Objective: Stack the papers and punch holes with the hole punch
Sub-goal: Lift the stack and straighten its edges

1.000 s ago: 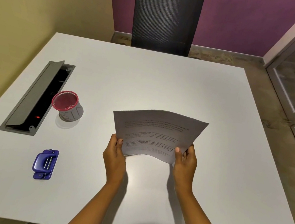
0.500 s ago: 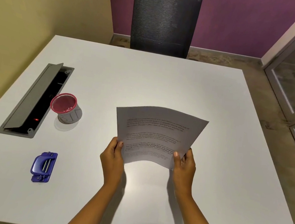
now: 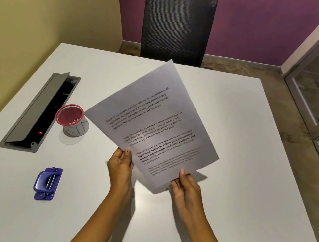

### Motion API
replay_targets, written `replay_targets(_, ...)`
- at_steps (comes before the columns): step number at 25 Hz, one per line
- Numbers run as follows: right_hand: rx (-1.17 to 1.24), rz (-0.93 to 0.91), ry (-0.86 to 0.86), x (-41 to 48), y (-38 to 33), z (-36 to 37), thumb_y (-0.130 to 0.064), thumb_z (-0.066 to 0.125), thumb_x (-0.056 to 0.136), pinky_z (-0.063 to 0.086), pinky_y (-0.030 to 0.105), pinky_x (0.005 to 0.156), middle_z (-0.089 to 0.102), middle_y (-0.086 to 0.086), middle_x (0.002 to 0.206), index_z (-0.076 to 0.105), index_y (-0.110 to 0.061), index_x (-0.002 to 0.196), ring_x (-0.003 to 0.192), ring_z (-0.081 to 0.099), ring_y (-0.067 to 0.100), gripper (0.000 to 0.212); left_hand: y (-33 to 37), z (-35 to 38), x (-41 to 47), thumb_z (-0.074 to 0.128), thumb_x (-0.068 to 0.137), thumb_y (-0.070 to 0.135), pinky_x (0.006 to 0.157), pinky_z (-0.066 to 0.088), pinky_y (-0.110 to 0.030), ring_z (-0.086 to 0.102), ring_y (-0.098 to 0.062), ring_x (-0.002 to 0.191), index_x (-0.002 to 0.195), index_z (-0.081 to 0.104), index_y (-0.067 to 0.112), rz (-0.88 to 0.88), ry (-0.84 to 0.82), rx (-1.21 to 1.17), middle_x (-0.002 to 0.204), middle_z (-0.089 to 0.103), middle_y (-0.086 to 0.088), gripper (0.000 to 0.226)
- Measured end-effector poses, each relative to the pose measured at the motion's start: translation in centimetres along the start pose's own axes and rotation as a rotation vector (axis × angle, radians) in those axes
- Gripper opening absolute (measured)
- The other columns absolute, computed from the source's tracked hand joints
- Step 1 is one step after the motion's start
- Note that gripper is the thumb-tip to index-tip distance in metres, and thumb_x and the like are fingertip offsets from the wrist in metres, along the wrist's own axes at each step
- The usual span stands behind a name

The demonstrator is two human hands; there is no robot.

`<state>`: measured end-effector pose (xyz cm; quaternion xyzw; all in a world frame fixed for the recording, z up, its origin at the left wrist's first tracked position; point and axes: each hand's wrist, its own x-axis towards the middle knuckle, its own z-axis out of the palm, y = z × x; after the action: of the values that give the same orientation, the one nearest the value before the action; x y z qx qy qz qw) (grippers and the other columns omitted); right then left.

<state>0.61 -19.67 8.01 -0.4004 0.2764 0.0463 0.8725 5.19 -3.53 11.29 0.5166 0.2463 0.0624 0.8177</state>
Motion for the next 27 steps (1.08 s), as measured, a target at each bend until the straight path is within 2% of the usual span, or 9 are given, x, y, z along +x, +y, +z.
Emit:
replay_targets(3,-0.159,-0.158,0.054,0.3,-0.9,0.3,-0.013,0.056,0.094,0.056,0.025,0.090,0.072,0.001,0.111,0.064,-0.013,0.117,0.104,0.067,0.015,0.024,-0.1,-0.7,-0.2,0.046,0.097,0.006,0.081,0.057,-0.020,0.071,-0.008,0.094,0.119,0.060,0.012,-0.047,-0.179,-0.116,0.100,0.076,0.006,0.026)
replay_targets(7,-0.474,-0.352,0.212,0.2,-3.8,-0.3,-0.012,0.055,0.095,0.053,0.012,0.061,0.072,-0.003,0.099,0.066,-0.014,0.110,0.078,0.069,-0.002,0.019,2.0,-4.1,2.6,0.058,0.090,0.010,0.074,0.058,-0.025,0.072,-0.016,0.094,0.112,0.065,0.014,-0.035,-0.186,-0.138,0.101,0.076,-0.002,0.023)
replay_targets(10,-0.556,-0.407,0.240,0.4,-5.4,-1.0,-0.007,0.052,0.095,0.048,0.007,0.052,0.070,-0.004,0.089,0.067,-0.016,0.098,0.065,0.066,-0.008,0.017,4.4,-6.9,4.6,0.066,0.084,0.023,0.066,0.059,-0.025,0.074,-0.015,0.088,0.119,0.062,0.025,0.033,-0.248,0.158,0.100,0.077,0.000,0.036)
replay_targets(12,-0.630,-0.437,0.250,0.5,-5.9,-1.3,-0.008,0.053,0.095,0.046,0.005,0.050,0.069,-0.007,0.084,0.067,-0.025,0.090,0.062,0.063,-0.011,0.023,5.0,-7.5,5.0,0.067,0.085,0.025,0.066,0.058,-0.021,0.074,-0.015,0.089,0.114,0.062,0.031,0.069,-0.318,0.428,0.101,0.076,0.002,0.029)
replay_targets(16,-0.713,-0.486,0.219,0.7,-5.7,-1.5,-0.012,0.054,0.095,0.049,0.005,0.058,0.069,-0.022,0.080,0.065,-0.037,0.087,0.071,0.063,-0.011,0.028,4.2,-6.3,4.6,0.057,0.094,0.028,0.076,0.058,-0.025,0.070,-0.009,0.095,0.110,0.062,0.027,0.208,-0.284,0.682,0.105,0.072,0.008,0.017)
replay_targets(19,-0.689,-0.522,0.233,1.0,-5.1,-1.3,-0.014,0.057,0.094,0.051,0.007,0.069,0.070,-0.026,0.085,0.065,-0.037,0.087,0.082,0.065,-0.007,0.025,3.2,-5.3,3.8,0.055,0.095,0.026,0.068,0.055,-0.012,0.067,0.005,0.089,0.105,0.060,0.035,0.280,-0.175,0.585,0.104,0.068,0.015,0.015)
replay_targets(21,-0.658,-0.543,0.251,1.4,-4.7,-1.5,-0.013,0.059,0.092,0.052,0.011,0.075,0.072,-0.018,0.091,0.066,-0.033,0.091,0.087,0.065,-0.002,0.020,2.5,-5.2,3.6,0.059,0.093,0.020,0.070,0.053,-0.007,0.066,0.008,0.091,0.102,0.058,0.042,0.278,-0.119,0.499,0.104,0.067,0.017,0.023)
replay_targets(24,-0.604,-0.508,0.261,1.8,-3.6,-2.4,-0.013,0.063,0.090,0.052,0.017,0.078,0.071,-0.005,0.099,0.065,-0.020,0.103,0.093,0.066,0.008,0.015,1.4,-5.3,3.3,0.063,0.090,0.012,0.076,0.051,-0.012,0.065,-0.001,0.093,0.096,0.059,0.042,0.247,-0.080,0.446,0.100,0.067,0.014,0.031)
replay_targets(27,-0.512,-0.434,0.305,2.0,-2.7,-2.9,-0.014,0.063,0.091,0.053,0.012,0.071,0.068,-0.006,0.103,0.060,-0.017,0.116,0.098,0.064,0.009,0.026,0.3,-5.0,2.9,0.060,0.090,0.006,0.083,0.048,-0.019,0.062,-0.008,0.092,0.090,0.060,0.042,0.262,-0.089,0.510,0.094,0.066,0.009,0.036)
